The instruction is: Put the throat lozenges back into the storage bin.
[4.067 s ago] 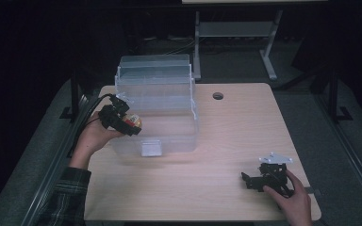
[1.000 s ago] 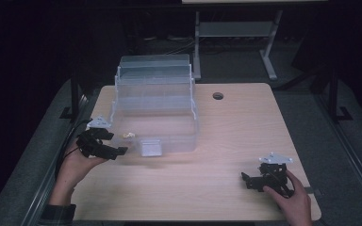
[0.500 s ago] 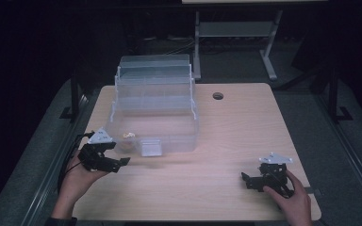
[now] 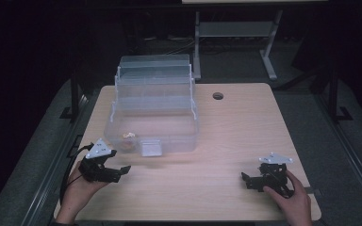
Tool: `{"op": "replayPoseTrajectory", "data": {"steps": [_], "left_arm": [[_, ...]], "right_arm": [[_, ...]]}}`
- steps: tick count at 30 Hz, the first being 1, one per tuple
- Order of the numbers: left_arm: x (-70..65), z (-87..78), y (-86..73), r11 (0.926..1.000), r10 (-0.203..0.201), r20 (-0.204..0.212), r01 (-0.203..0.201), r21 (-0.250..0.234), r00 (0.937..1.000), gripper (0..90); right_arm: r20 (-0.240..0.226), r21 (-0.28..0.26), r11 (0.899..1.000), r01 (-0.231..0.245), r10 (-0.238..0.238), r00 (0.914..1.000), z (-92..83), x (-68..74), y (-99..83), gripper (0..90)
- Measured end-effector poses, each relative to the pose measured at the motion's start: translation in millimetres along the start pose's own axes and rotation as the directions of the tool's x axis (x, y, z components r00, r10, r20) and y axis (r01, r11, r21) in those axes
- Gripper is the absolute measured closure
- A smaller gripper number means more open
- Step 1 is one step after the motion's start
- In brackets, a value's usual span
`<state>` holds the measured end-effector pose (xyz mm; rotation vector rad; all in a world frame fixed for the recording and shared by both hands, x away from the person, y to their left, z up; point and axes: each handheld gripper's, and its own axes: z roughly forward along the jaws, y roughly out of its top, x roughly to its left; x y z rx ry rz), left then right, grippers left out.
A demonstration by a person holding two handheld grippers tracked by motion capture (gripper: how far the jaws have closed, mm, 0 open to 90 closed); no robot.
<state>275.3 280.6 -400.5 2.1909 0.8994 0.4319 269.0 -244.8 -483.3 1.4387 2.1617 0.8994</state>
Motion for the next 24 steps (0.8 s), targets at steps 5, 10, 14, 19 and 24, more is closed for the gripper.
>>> {"op": "replayPoseTrajectory", "data": {"steps": [5,10,14,19,24], "left_arm": [[-2.4,6.0,-10.2,1.0,0.002,0.005,-0.002,-0.002,1.0,18.5],[-3.6,9.9,-17.2,0.9999,0.007,0.006,-0.007,-0.008,1.0,18.4],[-5.4,15.6,-22.6,0.9998,0.019,0.005,-0.019,0.009,0.9998,17.8],[-6.3,23.0,-29.0,0.9987,0.032,0.013,-0.033,0.039,0.9994,15.7],[-6.9,30.2,-35.1,0.9969,0.037,0.018,-0.038,0.069,0.9991,15.7]], "right_arm": [[0.001,0.0,1.0,0.0,0.0,1.0,0.0,0.0,0.0,0.0],[0.0,0.0,1.0,-0.001,0.001,1.0,0.0,0.1,0.0,0.0],[0.0,0.0,1.0,-0.001,0.001,1.0,0.0,0.1,0.0,0.0],[0.0,0.0,1.0,0.0,0.0,1.0,0.0,0.0,0.0,0.0],[0.001,0.0,1.0,0.0,0.0,1.0,0.0,0.0,0.0,0.0]]}}
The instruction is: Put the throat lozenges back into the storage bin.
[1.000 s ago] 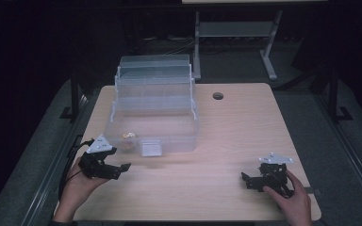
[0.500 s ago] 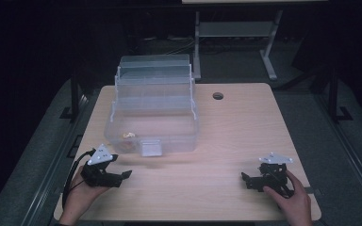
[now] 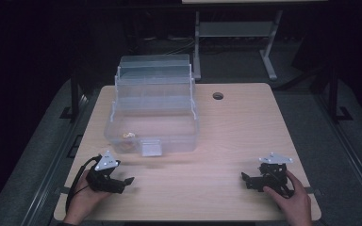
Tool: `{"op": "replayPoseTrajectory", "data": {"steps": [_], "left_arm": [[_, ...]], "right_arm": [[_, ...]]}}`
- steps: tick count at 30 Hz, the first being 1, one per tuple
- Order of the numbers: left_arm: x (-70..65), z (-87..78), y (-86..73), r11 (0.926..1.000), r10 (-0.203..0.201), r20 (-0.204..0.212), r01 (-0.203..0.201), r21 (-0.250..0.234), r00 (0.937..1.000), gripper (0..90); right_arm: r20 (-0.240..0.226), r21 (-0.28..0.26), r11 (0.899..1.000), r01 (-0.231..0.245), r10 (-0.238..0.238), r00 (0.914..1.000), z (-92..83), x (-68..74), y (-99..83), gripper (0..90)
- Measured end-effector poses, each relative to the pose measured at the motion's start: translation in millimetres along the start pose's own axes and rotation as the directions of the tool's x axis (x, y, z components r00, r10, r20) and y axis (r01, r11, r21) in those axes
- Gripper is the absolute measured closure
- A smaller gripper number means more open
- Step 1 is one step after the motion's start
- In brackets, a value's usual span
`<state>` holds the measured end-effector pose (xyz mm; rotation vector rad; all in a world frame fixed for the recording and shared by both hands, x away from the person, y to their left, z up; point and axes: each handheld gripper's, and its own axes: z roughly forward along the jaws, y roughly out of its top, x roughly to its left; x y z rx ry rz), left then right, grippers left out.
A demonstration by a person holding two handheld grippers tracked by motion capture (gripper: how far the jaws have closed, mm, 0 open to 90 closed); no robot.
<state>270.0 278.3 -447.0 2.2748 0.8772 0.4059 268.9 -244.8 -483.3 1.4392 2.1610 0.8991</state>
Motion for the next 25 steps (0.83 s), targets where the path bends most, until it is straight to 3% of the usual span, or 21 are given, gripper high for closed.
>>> {"op": "replayPoseTrajectory", "data": {"steps": [16,25], "left_arm": [[5.3,13.6,-13.2,0.9988,-0.017,0.034,0.015,0.047,0.9993,11.5],[6.2,14.1,-19.4,0.9998,-0.021,0.041,0.021,-0.005,0.999,11.0]], "right_arm": [[0.0,0.0,1.0,0.0,0.0,1.0,0.0,0.0,0.0,0.0],[0.0,0.0,1.0,0.0,0.0,1.0,0.0,0.0,0.0,0.0]]}}
